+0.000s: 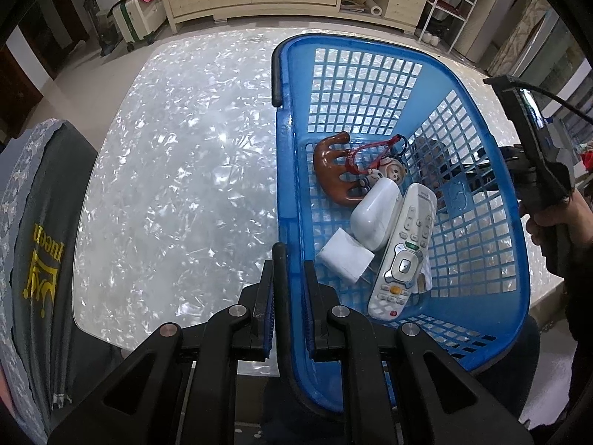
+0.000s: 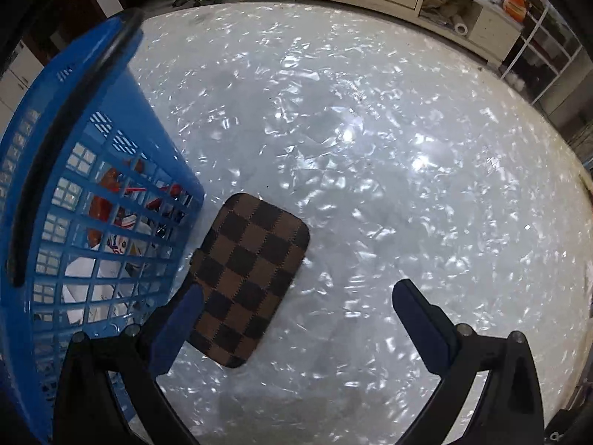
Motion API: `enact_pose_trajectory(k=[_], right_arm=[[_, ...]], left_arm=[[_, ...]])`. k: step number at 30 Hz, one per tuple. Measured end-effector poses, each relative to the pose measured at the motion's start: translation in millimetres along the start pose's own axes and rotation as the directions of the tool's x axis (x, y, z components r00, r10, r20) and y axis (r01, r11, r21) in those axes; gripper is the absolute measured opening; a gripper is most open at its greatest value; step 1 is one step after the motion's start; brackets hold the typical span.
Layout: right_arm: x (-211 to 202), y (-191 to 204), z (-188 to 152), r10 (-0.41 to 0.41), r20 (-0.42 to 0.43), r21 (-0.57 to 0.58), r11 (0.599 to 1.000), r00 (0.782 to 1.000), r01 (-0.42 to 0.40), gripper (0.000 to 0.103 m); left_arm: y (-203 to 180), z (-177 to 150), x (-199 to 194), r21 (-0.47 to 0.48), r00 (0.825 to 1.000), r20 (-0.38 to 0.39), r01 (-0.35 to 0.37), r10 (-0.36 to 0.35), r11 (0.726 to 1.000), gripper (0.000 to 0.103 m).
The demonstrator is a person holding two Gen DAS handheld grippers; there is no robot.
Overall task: Organize rigid objects
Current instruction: 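Move the right tool to the brown checkered case and grasp it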
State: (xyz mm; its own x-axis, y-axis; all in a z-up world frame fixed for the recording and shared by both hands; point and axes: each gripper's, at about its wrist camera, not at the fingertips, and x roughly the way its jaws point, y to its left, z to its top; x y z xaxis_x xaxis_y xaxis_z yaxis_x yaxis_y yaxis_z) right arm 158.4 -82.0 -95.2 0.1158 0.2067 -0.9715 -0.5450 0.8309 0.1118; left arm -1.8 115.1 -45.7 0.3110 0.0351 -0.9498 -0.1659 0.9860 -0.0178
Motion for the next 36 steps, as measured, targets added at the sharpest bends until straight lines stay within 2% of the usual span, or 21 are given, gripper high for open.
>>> enact_pose_trajectory(k=[11, 13, 26, 36], right_arm=[[39.0, -4.6, 15.5, 0.123, -0.055, 0.128, 0.985, 0.991, -0.115, 0.103], [44.5, -0.2, 18.3, 0.07, -0.061, 0.12, 0.991, 0.996, -0.062, 0.103], [64.6, 3.9, 44.4, 0.056, -0.075, 0.189, 0.981, 0.996, -0.04, 0.103], [74.6, 21.2, 47.7, -0.022, -0.067, 0.198, 0.98, 0.997, 0.035, 0.103]], left_arm=[[-2.2, -2.2, -3.1, 0.003, 1.0, -0.002, -0.01, 0.01, 1.0, 0.015], [-3.8, -2.6, -3.3, 0.007, 1.0, -0.003, -0.015, 0.015, 1.0, 0.015], [-1.1, -3.3, -6.4, 0.0, 1.0, -0.006, -0.012, 0.012, 1.0, 0.015], [-0.5, -7.1, -13.3, -0.012, 1.0, 0.002, 0.001, 0.0, 1.0, 0.016]])
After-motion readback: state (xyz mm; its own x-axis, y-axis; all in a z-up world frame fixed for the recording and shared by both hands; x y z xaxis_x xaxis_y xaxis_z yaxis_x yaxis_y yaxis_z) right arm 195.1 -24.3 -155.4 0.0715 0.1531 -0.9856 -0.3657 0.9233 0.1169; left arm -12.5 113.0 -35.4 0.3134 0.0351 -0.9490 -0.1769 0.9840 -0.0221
